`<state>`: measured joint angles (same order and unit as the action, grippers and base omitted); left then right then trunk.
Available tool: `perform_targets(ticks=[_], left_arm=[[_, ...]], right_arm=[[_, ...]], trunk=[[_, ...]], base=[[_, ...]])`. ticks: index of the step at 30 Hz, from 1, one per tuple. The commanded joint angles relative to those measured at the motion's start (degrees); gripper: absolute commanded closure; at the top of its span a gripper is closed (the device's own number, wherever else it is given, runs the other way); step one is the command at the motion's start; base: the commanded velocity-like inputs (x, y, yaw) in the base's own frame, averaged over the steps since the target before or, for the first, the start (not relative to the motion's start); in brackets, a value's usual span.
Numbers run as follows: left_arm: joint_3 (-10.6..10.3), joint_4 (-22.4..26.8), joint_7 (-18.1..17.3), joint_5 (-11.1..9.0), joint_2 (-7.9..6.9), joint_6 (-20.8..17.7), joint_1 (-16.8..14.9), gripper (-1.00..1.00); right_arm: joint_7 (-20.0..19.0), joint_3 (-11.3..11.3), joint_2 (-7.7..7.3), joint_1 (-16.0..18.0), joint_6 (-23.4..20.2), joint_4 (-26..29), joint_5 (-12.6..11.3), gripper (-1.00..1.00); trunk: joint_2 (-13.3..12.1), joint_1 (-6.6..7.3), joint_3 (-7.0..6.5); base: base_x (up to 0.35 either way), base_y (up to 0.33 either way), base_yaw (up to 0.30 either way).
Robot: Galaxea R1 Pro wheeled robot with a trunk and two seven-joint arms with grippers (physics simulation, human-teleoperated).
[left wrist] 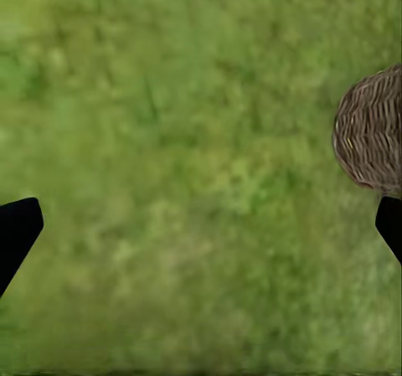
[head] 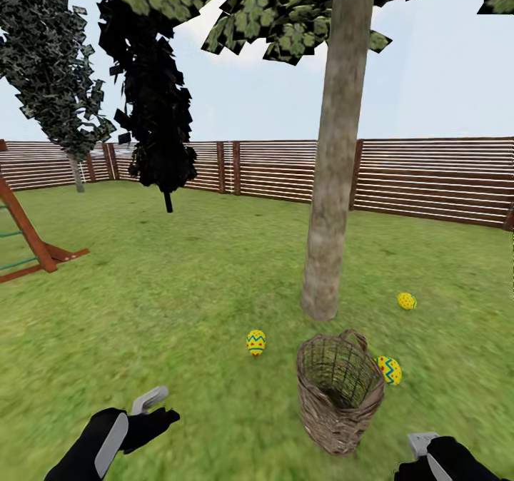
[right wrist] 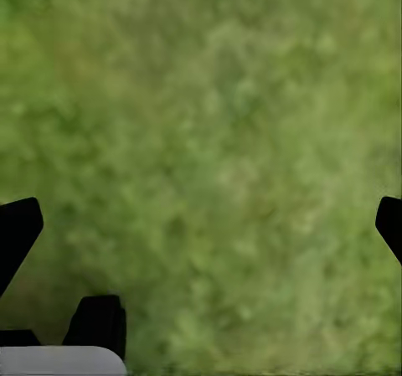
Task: Take the three Easter eggs out of the wicker basket on the lawn in the garden, then place them on the lawn next to a single tree (choose any tree) so that all three eggs are next to the same tree and none are left in the basket.
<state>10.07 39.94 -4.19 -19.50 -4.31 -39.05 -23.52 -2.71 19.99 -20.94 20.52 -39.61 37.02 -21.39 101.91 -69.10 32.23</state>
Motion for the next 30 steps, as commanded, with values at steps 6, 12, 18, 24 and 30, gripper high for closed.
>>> perform_targets(ticks=[6,12,18,24,30], left_arm=[[0.21,-0.04,-0.29,0.16,0.02,-0.33,-0.03,-1.00],[0.26,0.02,-0.42,0.03,0.01,-0.33,-0.03,-1.00],[0.22,-0.03,-0.33,0.14,0.00,-0.33,-0.03,-1.00],[0.22,-0.04,-0.35,0.16,0.07,-0.33,-0.03,-1.00],[0.22,-0.04,-0.37,0.16,0.78,-0.33,-0.03,-1.00]], right_arm=[[-0.29,0.36,-0.02,0.04,-0.21,0.07,0.59,-1.00],[-0.30,0.39,-0.05,0.04,-0.21,0.07,0.41,-1.00],[-0.28,0.39,-0.06,0.04,-0.21,0.07,0.39,-1.00],[-0.27,0.38,-0.06,0.04,-0.21,0.07,0.39,-1.00],[-0.19,0.34,-0.06,0.04,-0.29,0.07,0.55,-1.00]], trunk=[[-2.38,1.36,-1.02],[-4.79,2.68,-2.10],[-7.20,4.00,-3.17],[-9.60,5.32,-4.25],[-12.01,6.64,-5.33]], base=[[-0.306,0.000,0.000],[-0.111,-0.026,0.000],[-0.185,-0.240,0.000],[-0.188,-0.273,0.000],[-0.141,-0.275,0.167]])
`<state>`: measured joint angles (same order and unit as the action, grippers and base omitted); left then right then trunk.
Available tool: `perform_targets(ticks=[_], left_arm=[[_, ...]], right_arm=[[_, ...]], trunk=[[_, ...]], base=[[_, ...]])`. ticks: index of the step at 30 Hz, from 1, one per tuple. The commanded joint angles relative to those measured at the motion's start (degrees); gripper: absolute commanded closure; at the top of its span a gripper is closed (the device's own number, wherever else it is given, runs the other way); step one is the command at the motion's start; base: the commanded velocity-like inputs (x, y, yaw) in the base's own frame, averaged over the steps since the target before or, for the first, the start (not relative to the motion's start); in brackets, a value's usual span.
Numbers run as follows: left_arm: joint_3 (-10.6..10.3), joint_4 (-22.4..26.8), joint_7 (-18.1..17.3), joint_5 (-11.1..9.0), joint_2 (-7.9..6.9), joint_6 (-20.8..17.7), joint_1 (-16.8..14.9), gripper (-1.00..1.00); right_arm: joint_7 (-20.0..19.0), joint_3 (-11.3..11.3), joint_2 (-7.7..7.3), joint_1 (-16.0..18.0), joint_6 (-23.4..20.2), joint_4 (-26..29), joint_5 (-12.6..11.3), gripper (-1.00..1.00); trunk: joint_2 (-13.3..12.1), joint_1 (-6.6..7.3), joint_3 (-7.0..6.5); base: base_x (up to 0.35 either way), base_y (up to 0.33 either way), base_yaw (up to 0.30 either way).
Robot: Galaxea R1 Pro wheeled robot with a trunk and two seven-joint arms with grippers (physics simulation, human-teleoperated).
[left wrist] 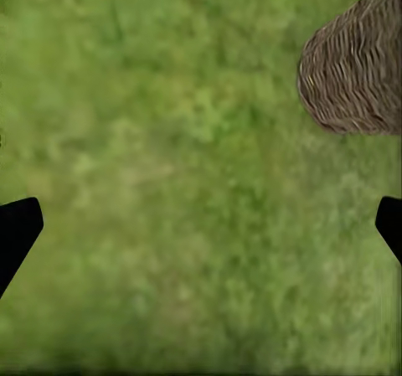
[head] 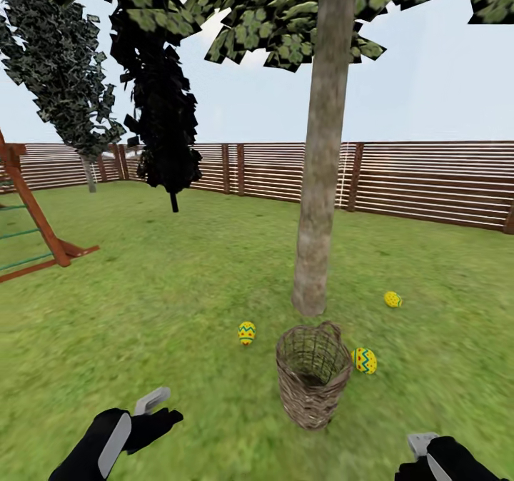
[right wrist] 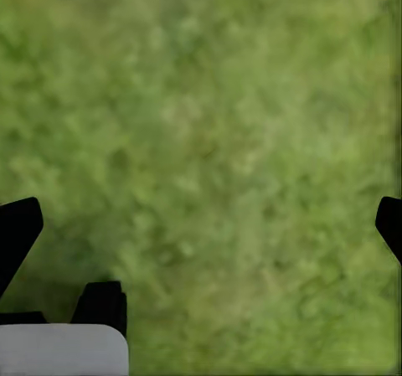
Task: Take the three Easter eggs out of the wicker basket on the lawn in the garden, then place them on the lawn next to a single tree (choose any tree) so that all three eggs are next to the same tree and none are left in the basket.
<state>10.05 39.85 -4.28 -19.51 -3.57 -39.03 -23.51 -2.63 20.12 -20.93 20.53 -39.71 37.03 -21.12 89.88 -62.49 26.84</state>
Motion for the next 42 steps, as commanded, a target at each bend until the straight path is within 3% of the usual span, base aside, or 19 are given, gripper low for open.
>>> perform_targets(ticks=[1,10,18,27,32,38,41,42], left_arm=[[0.22,0.05,-0.25,0.17,0.05,-0.35,-0.04,-1.00],[0.23,0.05,-0.23,0.19,0.05,-0.35,-0.04,-1.00],[0.23,0.01,-0.20,0.26,0.05,-0.35,-0.04,-1.00],[0.08,-3.27,-0.23,0.23,0.16,-0.27,-0.04,-1.00],[0.13,-4.24,-0.23,0.28,1.28,-0.34,-0.04,-1.00],[0.13,-11.83,-0.35,2.78,1.19,-0.20,-0.04,-1.00],[0.14,-16.00,-0.37,3.90,1.32,0.06,-0.04,-1.00],[0.18,-17.81,-0.37,4.07,1.39,2.00,-0.04,-1.00]], right_arm=[[-0.27,0.20,-0.07,0.03,-0.19,0.06,0.28,-1.00],[-0.27,0.19,-0.07,0.03,-0.13,-0.02,0.24,-1.00],[-0.37,-0.02,-0.31,0.03,-0.17,-0.21,0.08,-1.00],[-0.93,0.10,-0.33,0.03,0.15,-6.12,-0.31,-1.00],[-1.16,0.26,0.02,0.03,0.40,-7.63,-0.32,-1.00],[-1.20,0.40,0.29,0.03,2.97,-9.17,-0.10,-1.00],[-1.16,0.44,1.96,0.03,5.68,-12.39,0.25,-1.00],[-1.16,0.44,2.63,0.03,7.02,-13.59,0.31,-1.00]], trunk=[[-0.38,0.24,-0.12],[-3.99,2.22,-1.73],[-7.19,3.97,-3.17],[-10.80,5.95,-4.79],[-12.81,7.05,-5.68],[-15.22,8.37,-6.76],[-16.42,9.03,-7.30],[-16.82,9.25,-7.48]], base=[[-0.109,-0.276,0.281],[-0.107,-0.276,0.268],[-0.033,-0.186,0.045],[0.000,-0.007,0.001],[0.000,0.000,0.000],[0.000,0.000,0.000],[0.000,0.000,0.000],[0.000,0.000,0.000]])
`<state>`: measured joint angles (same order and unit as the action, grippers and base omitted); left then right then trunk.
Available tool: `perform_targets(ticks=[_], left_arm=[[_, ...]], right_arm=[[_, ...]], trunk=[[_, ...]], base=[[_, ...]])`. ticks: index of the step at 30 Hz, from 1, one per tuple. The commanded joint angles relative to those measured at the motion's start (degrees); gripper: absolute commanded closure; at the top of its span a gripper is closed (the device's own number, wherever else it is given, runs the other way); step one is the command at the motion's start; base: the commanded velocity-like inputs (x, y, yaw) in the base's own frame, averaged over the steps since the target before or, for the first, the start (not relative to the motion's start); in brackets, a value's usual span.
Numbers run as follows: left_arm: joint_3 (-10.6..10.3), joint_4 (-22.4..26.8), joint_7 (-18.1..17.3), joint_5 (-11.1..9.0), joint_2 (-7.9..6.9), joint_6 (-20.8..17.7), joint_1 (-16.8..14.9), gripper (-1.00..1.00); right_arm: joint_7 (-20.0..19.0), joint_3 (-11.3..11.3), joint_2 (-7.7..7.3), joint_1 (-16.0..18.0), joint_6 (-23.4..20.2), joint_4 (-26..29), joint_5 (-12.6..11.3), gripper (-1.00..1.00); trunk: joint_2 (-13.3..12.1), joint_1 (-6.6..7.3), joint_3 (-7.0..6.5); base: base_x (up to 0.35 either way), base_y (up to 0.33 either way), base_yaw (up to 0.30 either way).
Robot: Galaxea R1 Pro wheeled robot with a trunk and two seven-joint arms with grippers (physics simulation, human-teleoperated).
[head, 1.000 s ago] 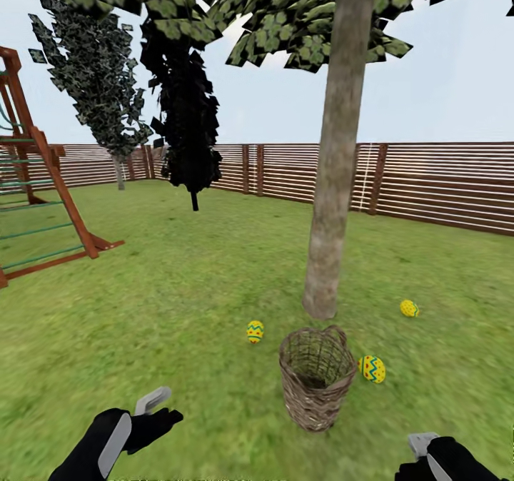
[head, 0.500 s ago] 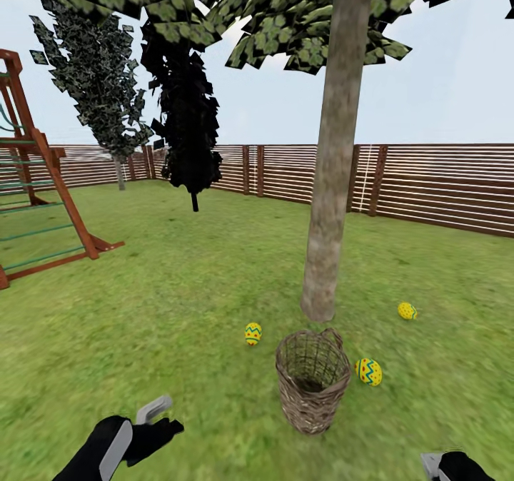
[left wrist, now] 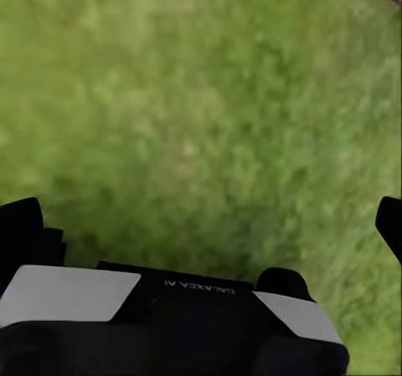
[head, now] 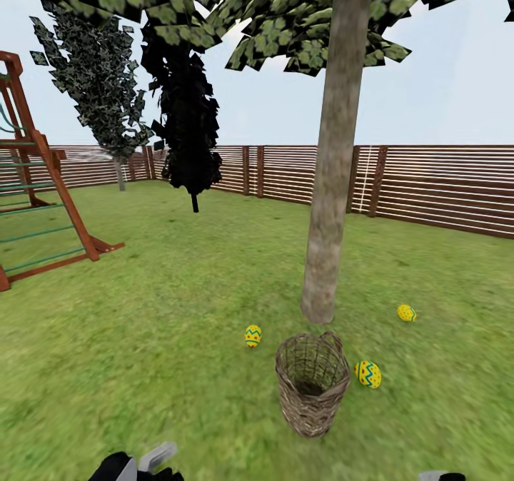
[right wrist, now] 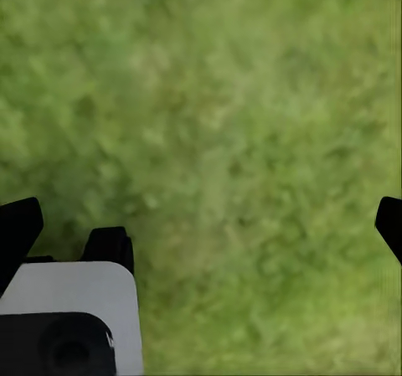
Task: Take the three Easter eggs out of the wicker basket on the lawn in the garden, then place them on the lawn next to a single tree (choose any tree) so that all three eggs are next to the same tree and none are left in the basket.
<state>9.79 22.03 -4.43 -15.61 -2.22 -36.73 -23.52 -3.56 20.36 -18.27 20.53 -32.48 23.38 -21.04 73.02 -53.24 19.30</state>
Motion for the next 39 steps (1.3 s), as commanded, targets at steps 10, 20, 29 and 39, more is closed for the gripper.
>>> perform_targets(ticks=[10,20,29,39], left_arm=[[0.41,-13.46,-0.37,0.39,-0.11,13.72,-0.04,-1.00],[0.41,-24.24,-0.35,1.93,-0.05,21.26,-0.04,-1.00],[0.45,-25.27,-0.24,2.34,-0.14,22.67,3.06,-1.00],[0.49,-25.28,-0.23,2.34,-0.34,26.93,8.11,-1.00]], right_arm=[[-0.22,0.29,2.81,0.04,3.98,-6.24,0.35,-1.00],[0.22,2.89,8.82,0.04,14.97,-17.80,0.50,-1.00],[0.41,3.80,10.85,0.04,23.78,-26.42,0.45,-1.00],[1.57,3.81,14.01,-1.23,27.36,-28.86,0.38,-1.00]], trunk=[[-3.98,2.20,-1.73],[-7.99,4.40,-3.53],[-11.60,6.37,-5.15],[-15.61,8.57,-6.94]], base=[[0.000,0.000,0.000],[0.000,0.000,0.000],[0.000,0.000,0.000],[0.000,0.000,0.000]])
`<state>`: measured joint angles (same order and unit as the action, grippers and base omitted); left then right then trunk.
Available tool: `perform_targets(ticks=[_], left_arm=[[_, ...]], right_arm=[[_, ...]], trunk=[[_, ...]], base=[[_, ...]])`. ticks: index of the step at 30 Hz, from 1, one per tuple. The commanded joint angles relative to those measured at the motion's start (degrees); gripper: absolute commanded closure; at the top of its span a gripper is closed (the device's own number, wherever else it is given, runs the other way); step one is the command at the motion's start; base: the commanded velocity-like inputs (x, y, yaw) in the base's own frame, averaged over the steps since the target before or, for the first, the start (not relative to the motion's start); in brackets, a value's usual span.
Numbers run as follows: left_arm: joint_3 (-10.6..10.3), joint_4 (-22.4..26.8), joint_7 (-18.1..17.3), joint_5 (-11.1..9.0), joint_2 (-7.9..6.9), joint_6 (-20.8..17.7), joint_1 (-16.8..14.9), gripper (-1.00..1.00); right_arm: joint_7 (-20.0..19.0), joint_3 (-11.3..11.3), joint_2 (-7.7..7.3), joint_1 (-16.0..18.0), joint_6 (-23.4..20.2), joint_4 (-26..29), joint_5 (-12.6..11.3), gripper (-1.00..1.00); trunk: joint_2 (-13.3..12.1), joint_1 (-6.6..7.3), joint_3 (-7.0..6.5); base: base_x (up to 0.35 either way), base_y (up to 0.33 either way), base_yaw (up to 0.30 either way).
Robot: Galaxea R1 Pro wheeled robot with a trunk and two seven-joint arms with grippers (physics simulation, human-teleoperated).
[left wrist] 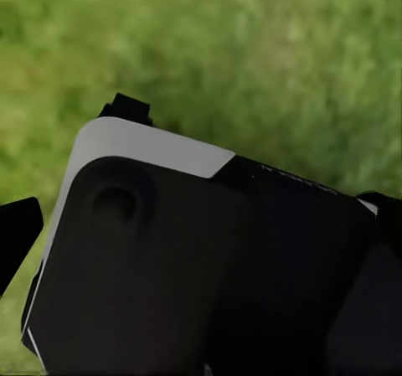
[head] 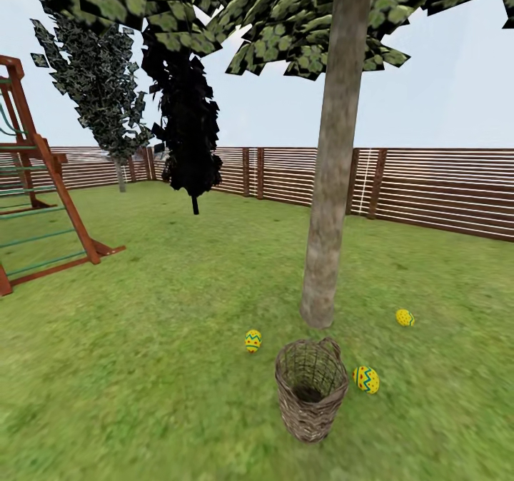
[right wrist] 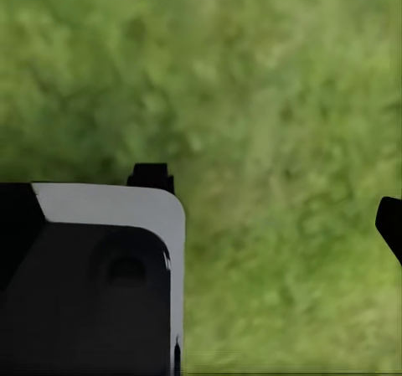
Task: Take the three Easter eggs out of the wicker basket on the lawn in the garden, then place them on the lawn next to a single tree (choose any tree) so that all three eggs are next to the same tree and none are left in the basket.
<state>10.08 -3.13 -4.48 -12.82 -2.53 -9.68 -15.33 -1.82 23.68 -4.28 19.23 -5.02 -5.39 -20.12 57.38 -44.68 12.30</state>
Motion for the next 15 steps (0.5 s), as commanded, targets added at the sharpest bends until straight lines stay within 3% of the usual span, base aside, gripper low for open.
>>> perform_targets(ticks=[1,3,8,15], left_arm=[[0.20,-0.12,-0.18,-0.46,-0.06,-0.07,0.32,-1.00],[0.20,-0.12,-0.18,-0.46,-0.09,0.02,1.15,-1.00],[0.20,-0.12,-0.18,-0.46,-0.03,1.08,2.85,-1.00],[0.19,-0.12,-0.18,-0.45,0.21,1.89,5.87,-1.00]], right_arm=[[0.46,0.49,0.46,-0.45,0.14,-0.09,-0.51,-1.00],[2.44,0.49,1.67,-1.77,1.44,-0.07,-0.53,-1.00],[4.46,0.49,3.02,-4.22,3.56,-0.09,-0.50,-1.00],[4.79,0.49,3.47,-7.93,5.20,-0.07,-0.47,-1.00]], trunk=[[-0.36,0.22,-0.12],[-1.17,0.66,-0.47],[-3.17,1.76,-1.37],[-5.98,3.30,-2.63]], base=[[0.000,0.000,0.000],[0.000,0.000,0.000],[0.000,0.000,0.000],[0.000,0.000,0.000]])
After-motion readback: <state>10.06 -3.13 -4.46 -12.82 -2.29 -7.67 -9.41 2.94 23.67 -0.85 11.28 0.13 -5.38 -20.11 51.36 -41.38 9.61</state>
